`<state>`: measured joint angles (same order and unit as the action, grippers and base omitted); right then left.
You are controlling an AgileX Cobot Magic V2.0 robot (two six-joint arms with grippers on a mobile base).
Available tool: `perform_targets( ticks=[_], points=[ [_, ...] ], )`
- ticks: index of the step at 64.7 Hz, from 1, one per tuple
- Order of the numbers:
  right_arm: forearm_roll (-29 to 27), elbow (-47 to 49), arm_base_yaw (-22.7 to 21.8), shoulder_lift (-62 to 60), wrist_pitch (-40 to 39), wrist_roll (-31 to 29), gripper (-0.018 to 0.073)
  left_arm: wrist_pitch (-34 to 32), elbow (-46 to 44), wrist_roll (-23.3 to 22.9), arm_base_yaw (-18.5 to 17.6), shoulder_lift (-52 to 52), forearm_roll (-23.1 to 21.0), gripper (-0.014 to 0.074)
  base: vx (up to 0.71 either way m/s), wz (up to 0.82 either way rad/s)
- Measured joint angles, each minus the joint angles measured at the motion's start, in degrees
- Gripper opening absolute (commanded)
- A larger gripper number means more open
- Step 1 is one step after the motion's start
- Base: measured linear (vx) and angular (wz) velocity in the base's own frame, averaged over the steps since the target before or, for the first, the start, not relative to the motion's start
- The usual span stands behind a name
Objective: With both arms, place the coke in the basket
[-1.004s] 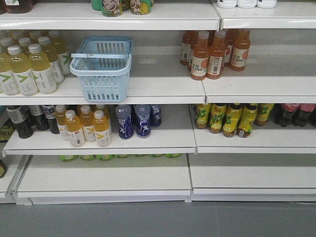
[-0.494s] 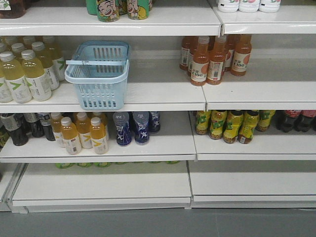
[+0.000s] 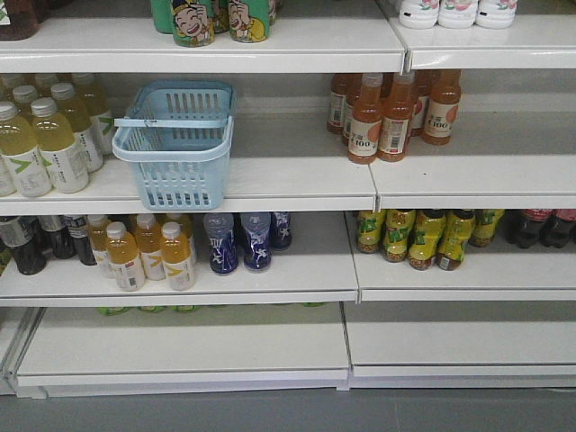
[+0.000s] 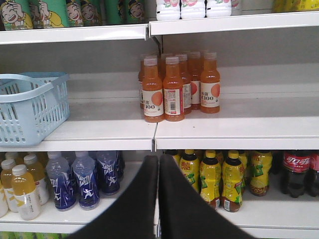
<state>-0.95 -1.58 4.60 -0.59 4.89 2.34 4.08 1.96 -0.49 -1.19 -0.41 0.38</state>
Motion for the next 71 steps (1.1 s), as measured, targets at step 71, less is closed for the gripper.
perform_targets(
  ticks=[71],
  points=[
    [0.0,0.0,0.0,0.0,0.0,0.0,-0.0009,0.0,0.0,0.0,0.0,0.0,0.0,-0.0006,0.04,0.0]
  ],
)
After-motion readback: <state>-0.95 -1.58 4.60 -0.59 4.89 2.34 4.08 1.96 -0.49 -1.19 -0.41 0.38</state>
